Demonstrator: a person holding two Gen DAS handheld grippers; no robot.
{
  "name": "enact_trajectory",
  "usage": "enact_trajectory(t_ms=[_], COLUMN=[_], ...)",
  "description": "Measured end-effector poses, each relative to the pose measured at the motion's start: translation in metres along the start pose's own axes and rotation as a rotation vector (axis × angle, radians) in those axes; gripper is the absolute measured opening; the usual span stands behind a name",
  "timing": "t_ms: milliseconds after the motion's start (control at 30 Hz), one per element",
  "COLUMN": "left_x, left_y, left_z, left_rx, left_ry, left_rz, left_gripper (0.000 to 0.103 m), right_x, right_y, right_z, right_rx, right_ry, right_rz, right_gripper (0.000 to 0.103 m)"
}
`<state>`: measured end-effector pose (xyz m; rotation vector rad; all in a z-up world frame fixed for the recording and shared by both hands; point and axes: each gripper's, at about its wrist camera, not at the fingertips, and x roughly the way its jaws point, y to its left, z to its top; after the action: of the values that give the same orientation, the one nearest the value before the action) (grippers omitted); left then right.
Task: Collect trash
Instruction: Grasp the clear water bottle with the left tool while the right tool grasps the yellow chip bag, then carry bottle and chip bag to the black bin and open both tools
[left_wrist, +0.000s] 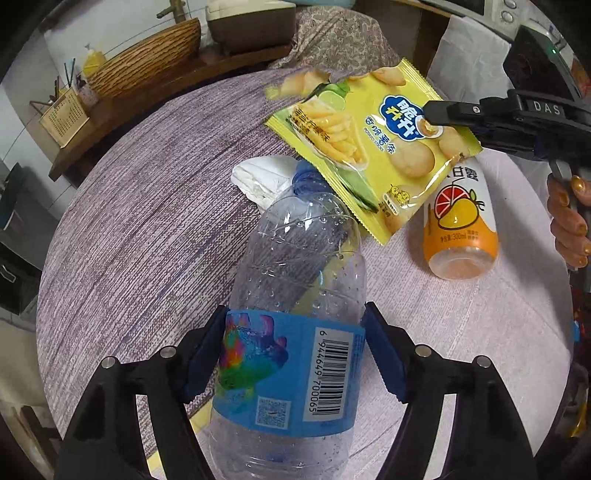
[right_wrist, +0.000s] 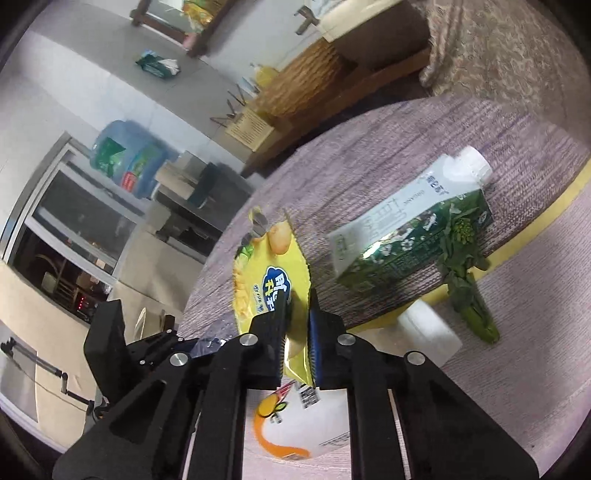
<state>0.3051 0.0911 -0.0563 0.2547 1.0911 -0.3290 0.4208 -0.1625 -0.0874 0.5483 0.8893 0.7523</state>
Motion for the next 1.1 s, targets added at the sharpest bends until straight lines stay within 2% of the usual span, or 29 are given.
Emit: enact_trajectory(t_ms=[367, 567, 733, 867, 1100], left_x=[-0.039, -0.066, -0.074, -0.073, -0.051], left_y=[0.012, -0.008, -0.054, -0.101, -0.202], left_z=[-0.042, -0.048, -0.041, -0.025, 0.016], left_rx=[-0.148, -0.159, -0.115, -0.042, 0.064], left_ry=[-0.14, -0.239, -0.301, -0.326, -0.306], left_rz=[-0.084, -0.136, -0.199, -0.275, -0.419], left_gripper=[0.071, 0.071, 0.071, 0.071, 0.071], right_x=[-0.057, -0.107, -0.163, -0.209, -0.288], right_y=[0.043, 0.05, 0.041, 0.016, -0.041], right_z=[-0.028, -0.052, -0.076, -0.097, -0.14], right_rx=[-0.143, -0.173, -0.202, -0.169, -0.097], right_ry=[-0.133, -0.23, -0.34, -0.416, -0.55], right_rz=[0.019, 0.013, -0.061, -0.139, -0.368], right_gripper=[0.006, 0.006, 0.006, 0.006, 0.006])
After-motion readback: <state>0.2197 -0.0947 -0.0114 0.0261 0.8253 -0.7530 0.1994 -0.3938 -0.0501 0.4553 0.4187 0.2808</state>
